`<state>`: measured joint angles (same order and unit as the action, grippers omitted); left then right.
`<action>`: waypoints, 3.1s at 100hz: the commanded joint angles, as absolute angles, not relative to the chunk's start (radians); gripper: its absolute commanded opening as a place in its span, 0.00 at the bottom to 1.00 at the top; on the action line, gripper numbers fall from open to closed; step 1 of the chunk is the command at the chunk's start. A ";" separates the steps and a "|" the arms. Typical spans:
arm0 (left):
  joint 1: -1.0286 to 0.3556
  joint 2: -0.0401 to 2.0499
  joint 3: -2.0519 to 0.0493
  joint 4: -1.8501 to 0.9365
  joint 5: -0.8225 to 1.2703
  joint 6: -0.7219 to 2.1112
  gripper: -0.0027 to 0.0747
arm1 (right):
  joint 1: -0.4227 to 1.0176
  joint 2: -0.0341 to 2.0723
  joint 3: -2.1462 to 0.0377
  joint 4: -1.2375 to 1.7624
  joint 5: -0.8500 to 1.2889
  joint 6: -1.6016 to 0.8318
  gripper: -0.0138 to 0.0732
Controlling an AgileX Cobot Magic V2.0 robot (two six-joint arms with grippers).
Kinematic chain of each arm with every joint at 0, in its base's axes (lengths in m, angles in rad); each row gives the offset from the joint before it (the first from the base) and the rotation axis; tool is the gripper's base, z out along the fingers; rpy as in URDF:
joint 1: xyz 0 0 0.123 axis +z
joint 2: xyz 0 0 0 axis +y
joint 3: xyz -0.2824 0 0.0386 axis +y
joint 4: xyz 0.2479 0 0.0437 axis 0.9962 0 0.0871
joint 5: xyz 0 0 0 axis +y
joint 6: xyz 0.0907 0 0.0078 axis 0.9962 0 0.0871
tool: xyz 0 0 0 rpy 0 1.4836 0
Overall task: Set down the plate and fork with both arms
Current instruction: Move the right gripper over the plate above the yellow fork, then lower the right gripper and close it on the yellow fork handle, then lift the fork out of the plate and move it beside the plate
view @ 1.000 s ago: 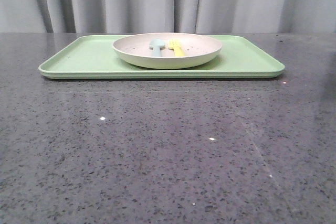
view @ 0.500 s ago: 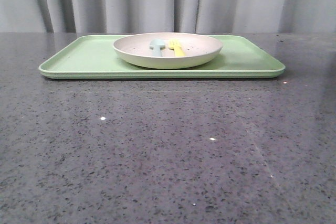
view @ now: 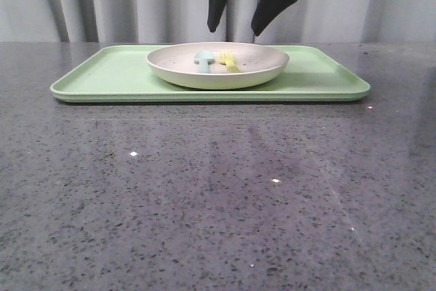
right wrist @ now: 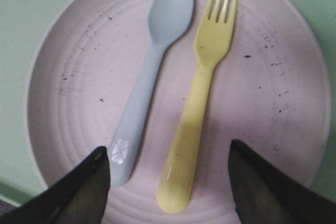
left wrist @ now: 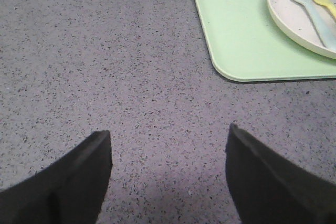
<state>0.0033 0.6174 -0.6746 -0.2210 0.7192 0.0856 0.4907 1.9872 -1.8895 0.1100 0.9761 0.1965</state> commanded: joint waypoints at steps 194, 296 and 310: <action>0.003 0.618 -0.702 -0.230 0.657 0.074 0.62 | 0.494 2.055 -1.930 0.049 0.940 0.247 0.39; 0.003 0.618 -0.702 -0.230 0.657 0.074 0.62 | 0.470 1.990 -1.942 0.052 0.965 0.265 0.19; 0.003 0.618 -0.702 -0.230 0.657 0.074 0.62 | 0.445 1.969 -1.943 0.052 0.977 0.267 0.19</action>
